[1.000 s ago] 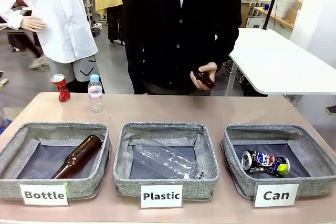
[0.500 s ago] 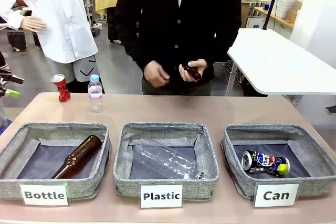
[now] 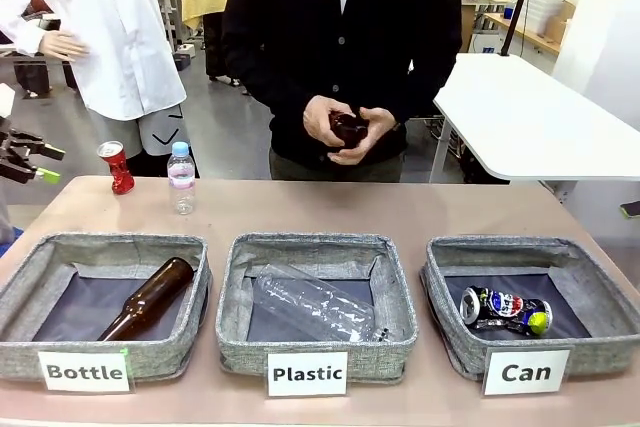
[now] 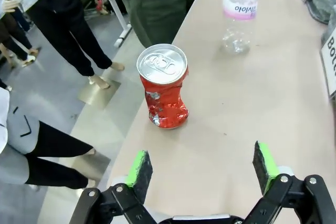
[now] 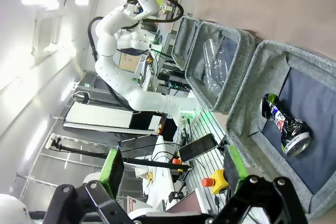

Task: Sort the can waste into the basket.
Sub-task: Pick up the can waste from the table and place it in the right Fabric basket.

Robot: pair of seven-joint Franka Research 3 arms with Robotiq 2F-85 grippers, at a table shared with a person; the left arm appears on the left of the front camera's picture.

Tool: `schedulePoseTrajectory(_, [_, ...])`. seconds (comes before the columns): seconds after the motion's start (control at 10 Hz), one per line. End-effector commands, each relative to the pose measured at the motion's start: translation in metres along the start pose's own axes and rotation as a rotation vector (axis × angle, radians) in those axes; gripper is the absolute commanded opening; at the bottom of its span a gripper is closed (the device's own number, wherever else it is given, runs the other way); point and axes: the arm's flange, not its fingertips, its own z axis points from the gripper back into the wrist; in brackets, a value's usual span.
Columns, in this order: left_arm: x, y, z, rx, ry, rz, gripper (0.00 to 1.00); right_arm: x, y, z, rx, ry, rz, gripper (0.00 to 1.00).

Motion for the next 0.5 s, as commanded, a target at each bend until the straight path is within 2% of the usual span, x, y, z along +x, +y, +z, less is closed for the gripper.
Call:
schedulePoseTrajectory(0.0, [0.001, 0.001, -0.003, -0.004, 0.003, 0.012, 1.00, 0.000, 0.002, 0.003, -0.002, 0.009, 0.021, 1.00])
schedulePoseTrajectory(0.1, [0.004, -0.011, -0.011, -0.013, 0.039, -0.055, 1.00, 0.000, 0.002, 0.003, -0.002, 0.009, 0.021, 1.00])
schedulePoseTrajectory(0.4, [0.000, 0.004, -0.038, 0.021, 0.077, -0.051, 1.00, 0.000, 0.002, 0.003, -0.002, 0.009, 0.021, 1.00])
